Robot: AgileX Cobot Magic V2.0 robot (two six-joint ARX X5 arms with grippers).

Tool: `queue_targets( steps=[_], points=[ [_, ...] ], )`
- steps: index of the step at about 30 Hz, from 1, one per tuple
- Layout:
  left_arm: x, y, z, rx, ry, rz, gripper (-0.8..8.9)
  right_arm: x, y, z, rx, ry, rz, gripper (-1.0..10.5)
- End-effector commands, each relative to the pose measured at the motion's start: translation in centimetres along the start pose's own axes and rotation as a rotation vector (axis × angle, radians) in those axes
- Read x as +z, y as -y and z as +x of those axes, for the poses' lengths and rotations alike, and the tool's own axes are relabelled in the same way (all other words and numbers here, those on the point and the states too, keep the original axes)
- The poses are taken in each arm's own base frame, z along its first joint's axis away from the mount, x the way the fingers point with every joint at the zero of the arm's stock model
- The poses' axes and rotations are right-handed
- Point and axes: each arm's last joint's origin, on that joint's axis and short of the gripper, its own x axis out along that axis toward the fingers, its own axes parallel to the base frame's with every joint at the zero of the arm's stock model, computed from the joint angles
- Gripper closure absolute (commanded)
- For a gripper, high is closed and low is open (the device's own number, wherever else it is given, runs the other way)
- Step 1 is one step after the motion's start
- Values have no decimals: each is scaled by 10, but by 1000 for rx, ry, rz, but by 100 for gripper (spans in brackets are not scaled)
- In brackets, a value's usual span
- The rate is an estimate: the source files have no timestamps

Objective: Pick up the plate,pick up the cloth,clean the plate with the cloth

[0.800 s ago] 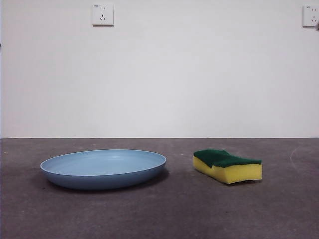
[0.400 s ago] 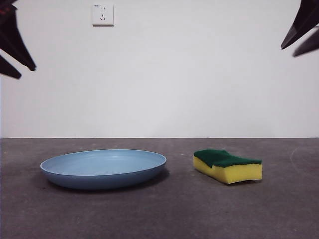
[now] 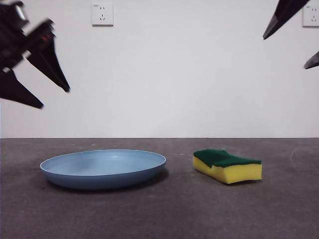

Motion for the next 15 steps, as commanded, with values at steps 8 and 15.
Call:
queue_targets(
  steps=[8, 15],
  points=[
    [1, -11, 64, 128, -180, -15, 468, 1, -6, 2, 22, -2, -15, 383],
    [-11, -19, 91, 183, -260, -22, 469, 1, -6, 2, 22, -3, -15, 383]
  ],
)
